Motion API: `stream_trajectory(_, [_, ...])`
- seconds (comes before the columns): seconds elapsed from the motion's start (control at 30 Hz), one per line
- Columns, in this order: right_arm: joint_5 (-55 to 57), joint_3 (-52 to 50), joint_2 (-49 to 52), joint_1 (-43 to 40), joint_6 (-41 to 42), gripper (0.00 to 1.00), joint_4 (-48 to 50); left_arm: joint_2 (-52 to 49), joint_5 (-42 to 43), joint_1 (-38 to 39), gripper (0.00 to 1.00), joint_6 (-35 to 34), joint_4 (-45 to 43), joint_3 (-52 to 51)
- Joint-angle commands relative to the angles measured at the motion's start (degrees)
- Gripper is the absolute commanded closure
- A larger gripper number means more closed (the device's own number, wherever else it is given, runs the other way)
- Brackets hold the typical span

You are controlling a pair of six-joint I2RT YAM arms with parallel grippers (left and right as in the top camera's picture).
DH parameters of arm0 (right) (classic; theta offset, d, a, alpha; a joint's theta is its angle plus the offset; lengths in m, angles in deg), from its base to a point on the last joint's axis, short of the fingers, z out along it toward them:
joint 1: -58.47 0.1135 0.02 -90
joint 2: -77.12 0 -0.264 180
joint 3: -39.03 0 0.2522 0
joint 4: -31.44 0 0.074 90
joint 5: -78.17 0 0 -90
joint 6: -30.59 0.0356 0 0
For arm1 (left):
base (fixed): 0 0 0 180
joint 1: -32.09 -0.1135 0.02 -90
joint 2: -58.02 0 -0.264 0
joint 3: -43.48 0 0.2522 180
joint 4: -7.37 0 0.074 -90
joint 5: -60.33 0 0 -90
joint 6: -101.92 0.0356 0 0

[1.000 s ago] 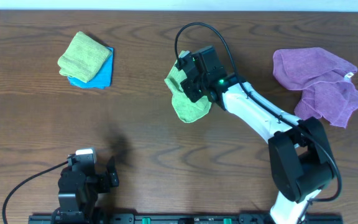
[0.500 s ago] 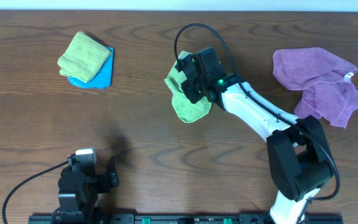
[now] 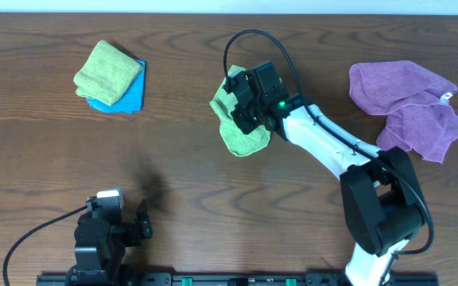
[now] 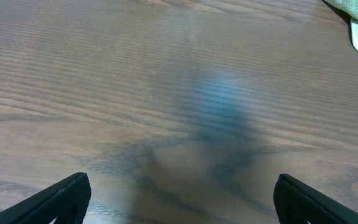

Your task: Fold the cloth

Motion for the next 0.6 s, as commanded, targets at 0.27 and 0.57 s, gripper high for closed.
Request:
stream_trajectory(0.27, [-1.3, 0.5, 0.8, -0.5, 0.6, 0.64, -0.2, 0.3, -1.0, 0.2, 0.05, 1.2, 0.7, -0.3])
stream_trajectory(0.57, [-1.3, 0.5, 2.8, -0.5, 0.7, 0.87, -0.3, 0.3, -1.0, 0.2, 0.05, 1.2, 0.7, -0.3])
